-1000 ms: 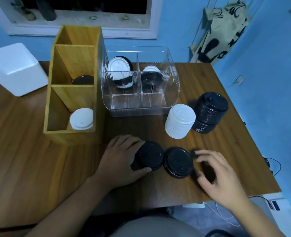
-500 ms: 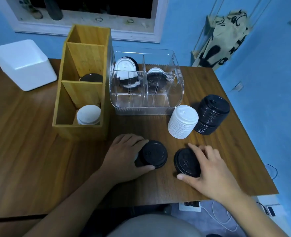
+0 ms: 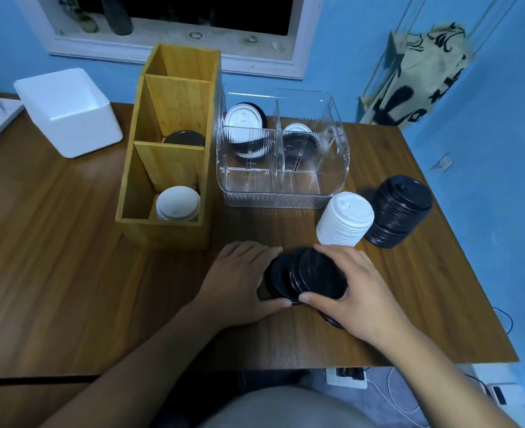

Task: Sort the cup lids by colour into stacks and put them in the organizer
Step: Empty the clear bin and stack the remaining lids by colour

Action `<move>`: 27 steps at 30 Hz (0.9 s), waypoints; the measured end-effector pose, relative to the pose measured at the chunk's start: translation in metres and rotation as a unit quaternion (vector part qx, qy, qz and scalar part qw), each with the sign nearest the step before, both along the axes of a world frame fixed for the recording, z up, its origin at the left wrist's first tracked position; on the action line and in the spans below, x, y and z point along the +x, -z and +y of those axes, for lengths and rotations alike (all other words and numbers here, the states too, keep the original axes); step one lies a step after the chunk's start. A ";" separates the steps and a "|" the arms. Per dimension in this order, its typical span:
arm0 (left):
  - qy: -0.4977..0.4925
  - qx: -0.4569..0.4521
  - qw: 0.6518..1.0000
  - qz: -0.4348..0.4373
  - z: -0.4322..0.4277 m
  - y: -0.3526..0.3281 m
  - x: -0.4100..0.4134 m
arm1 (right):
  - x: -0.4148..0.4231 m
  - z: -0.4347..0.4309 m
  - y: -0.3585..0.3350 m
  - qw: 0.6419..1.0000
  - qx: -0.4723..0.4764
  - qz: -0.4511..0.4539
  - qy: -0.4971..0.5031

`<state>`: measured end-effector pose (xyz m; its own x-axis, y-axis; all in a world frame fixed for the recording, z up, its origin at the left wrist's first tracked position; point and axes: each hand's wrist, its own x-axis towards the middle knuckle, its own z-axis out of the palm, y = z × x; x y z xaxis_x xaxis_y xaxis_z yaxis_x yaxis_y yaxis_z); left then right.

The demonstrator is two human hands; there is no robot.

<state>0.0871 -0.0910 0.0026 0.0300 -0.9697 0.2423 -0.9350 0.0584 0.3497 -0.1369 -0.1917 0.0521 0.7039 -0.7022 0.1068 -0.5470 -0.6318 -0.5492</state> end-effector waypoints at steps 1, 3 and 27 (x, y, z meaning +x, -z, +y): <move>0.001 -0.001 1.000 0.001 0.000 0.001 0.000 | 0.006 0.000 -0.001 1.000 -0.008 0.009 -0.001; 0.001 -0.002 1.000 0.004 0.000 0.002 0.000 | 0.015 0.000 0.001 0.999 -0.022 0.032 -0.010; 0.034 -0.006 0.999 -0.006 0.003 0.001 0.003 | 0.038 -0.009 0.019 0.993 0.074 0.069 -0.066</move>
